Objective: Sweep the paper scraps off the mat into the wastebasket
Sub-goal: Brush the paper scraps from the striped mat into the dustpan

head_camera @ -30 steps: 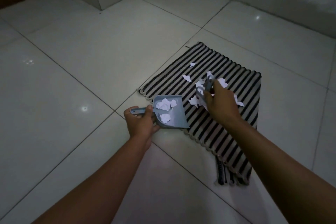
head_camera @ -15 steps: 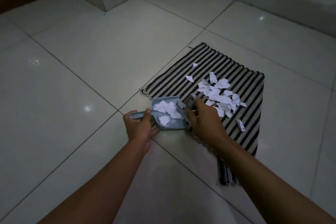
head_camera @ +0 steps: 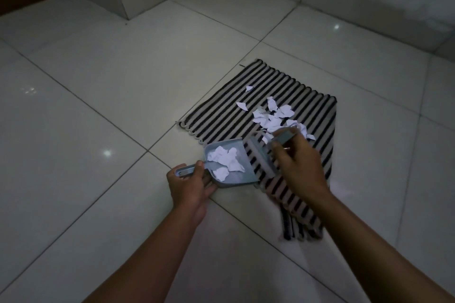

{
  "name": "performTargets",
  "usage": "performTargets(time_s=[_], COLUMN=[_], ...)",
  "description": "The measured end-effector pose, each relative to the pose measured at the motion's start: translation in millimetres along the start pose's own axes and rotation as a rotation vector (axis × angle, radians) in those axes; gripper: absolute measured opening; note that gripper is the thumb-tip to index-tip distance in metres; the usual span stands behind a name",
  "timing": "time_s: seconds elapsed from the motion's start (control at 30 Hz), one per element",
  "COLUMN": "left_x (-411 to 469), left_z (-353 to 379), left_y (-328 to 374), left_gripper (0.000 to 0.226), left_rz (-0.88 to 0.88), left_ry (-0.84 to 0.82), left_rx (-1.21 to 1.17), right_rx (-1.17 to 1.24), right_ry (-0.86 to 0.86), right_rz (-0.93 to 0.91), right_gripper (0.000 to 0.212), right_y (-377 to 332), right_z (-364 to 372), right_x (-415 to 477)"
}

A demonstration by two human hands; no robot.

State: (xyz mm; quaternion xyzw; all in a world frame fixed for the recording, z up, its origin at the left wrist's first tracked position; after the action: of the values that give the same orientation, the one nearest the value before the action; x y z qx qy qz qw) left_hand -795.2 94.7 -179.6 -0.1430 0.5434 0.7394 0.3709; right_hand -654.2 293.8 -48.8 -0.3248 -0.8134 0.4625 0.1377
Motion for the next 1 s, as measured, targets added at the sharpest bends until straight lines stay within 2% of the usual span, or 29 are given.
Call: performTargets(time_s=[0.17, 0.27, 0.33, 0.43, 0.53, 0.73, 0.87, 1.0], left_x=[-14, -21, -25, -30, -35, -36, -32, -31], left_z=[25, 36, 39, 38, 37, 28, 24, 22], left_y=[-27, -40, -44, -40, -34, -27, -23, -22], left_gripper=[0.044, 0.041, 0.04, 0.041, 0.04, 0.037, 0.036, 0.038], left_rz=[-0.045, -0.049, -0.036, -0.013, 0.012, 0.034, 0.035, 0.035], left_ry=[-0.057, -0.056, -0.036, -0.001, 0.02, 0.035, 0.029, 0.043], left_rx=[0.014, 0.04, 0.052, 0.064, 0.065, 0.073, 0.062, 0.039], right_rx=[-0.059, -0.158, -0.226, -0.253, -0.22, -0.169, -0.203, -0.205], right_ry=[0.226, 0.276, 0.247, 0.116, 0.025, 0.115, 0.065, -0.061], right_rz=[0.122, 0.17, 0.187, 0.2, 0.133, 0.115, 0.107, 0.075], right_gripper=[0.016, 0.016, 0.021, 0.023, 0.019, 0.024, 0.023, 0.023], right_y=[38, 54, 57, 57, 44, 32, 30, 19], right_z=[-78, -97, -94, -63, -34, -52, -31, 11], right_x=[-20, -30, -33, -40, -49, -40, -29, -37])
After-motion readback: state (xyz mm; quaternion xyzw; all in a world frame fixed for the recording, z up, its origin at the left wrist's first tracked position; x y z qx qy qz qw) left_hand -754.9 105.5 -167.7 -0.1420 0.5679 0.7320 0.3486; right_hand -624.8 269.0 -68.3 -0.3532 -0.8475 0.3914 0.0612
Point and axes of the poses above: each hand's wrist, its own x-axis towards the middle knuckle, its own z-axis out of the palm, y = z × x, the point moved 9 cm from there along x, towards the middle knuckle, and after that the axes turned 11 degrees about -y, right-handed, at the moved point
